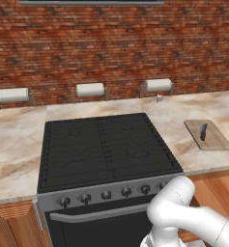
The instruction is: Open the drawer on the right and place the cutting tools on the cutting board.
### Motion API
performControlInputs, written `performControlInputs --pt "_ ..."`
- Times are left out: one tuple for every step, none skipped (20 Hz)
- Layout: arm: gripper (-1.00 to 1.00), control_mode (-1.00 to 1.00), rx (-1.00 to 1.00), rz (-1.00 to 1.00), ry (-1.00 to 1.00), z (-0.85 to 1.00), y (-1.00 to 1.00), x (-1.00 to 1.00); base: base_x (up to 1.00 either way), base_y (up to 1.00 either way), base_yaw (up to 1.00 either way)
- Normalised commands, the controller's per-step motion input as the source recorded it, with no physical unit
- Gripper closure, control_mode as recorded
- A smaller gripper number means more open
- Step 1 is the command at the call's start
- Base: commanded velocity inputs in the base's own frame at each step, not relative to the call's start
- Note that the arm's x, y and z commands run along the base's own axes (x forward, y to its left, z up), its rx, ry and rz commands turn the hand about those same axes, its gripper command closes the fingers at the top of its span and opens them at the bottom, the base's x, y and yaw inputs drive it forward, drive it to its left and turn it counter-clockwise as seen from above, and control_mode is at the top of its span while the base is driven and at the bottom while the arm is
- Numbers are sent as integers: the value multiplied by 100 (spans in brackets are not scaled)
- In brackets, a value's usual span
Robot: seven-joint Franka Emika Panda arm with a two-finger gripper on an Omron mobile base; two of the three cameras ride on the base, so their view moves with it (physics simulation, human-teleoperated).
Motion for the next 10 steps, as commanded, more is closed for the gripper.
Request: performControlInputs --pt "100 -100 5 3 7 -45 0 -32 0 0 0" --pt "100 -100 6 2 6 -29 0 -24 0 0 0" --pt "100 -100 7 1 5 -19 0 -19 0 0 0" --pt "100 -100 8 0 6 0 0 -3 0 0 0" --pt "100 -100 8 0 4 0 0 -1 0 0 0" --pt "100 -100 8 0 0 14 0 0 0 0 0" --pt "100 -100 9 0 0 36 0 -4 0 0 0" --pt "100 -100 9 0 0 64 0 -9 0 0 0" --pt "100 -100 8 0 0 94 0 -19 0 0 0" --pt "100 -100 9 0 0 100 0 -23 0 0 0"
